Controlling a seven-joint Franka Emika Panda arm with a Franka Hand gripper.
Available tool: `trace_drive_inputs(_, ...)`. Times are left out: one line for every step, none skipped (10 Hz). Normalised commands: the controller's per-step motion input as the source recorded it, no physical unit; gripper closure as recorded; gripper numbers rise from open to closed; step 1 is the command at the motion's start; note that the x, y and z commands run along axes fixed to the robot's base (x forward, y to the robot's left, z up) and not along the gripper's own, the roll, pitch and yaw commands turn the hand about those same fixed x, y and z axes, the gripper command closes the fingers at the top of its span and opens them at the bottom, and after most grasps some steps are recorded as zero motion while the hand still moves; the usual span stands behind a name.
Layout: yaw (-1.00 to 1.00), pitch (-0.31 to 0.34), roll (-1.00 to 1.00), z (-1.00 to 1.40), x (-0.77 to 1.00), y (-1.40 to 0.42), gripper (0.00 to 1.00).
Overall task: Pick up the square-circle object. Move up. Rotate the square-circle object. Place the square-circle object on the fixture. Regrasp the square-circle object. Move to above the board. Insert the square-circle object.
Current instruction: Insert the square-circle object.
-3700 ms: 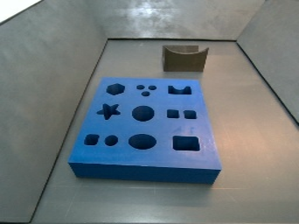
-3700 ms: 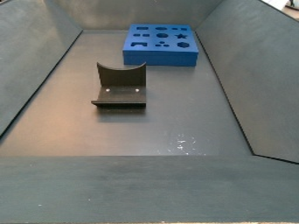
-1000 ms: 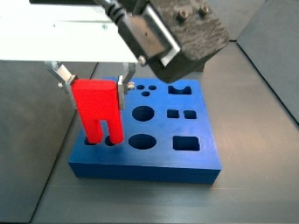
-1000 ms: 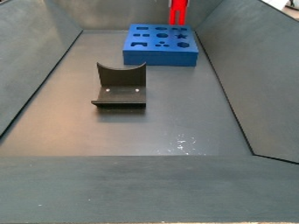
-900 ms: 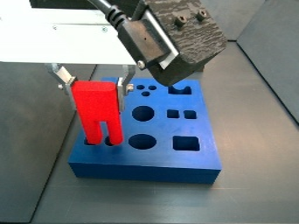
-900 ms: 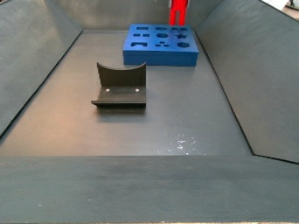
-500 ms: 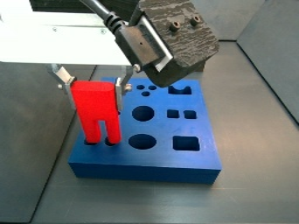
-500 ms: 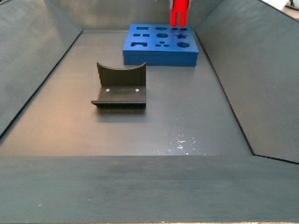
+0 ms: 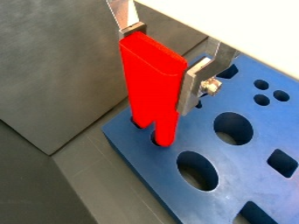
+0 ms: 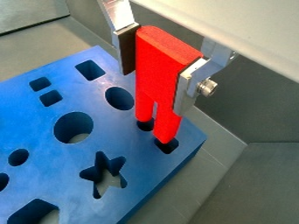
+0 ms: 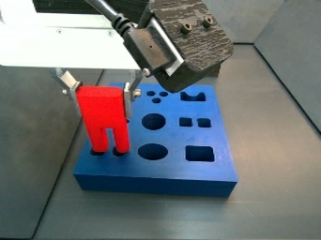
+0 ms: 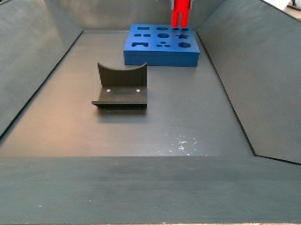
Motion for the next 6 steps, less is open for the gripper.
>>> trace_drive_inputs(-0.05, 0.000, 0.07, -0.02, 0.03, 0.00, 1.00)
trace_drive_inputs(-0.05, 0.003, 0.08, -0.02, 0.05, 0.00, 1.00)
trace_drive_inputs(-0.03, 0.000, 0.10, -0.06, 0.00, 0.00, 1.00)
trace_drive_inputs(0.00, 0.000, 0.11, -0.12, 0.00, 0.00, 1.00)
trace_drive_inputs(0.00, 0.000, 0.10, -0.15, 0.00, 0.00, 1.00)
trace_drive_inputs(0.00, 0.000, 0.14, -0.18, 0.00, 0.00, 1.00)
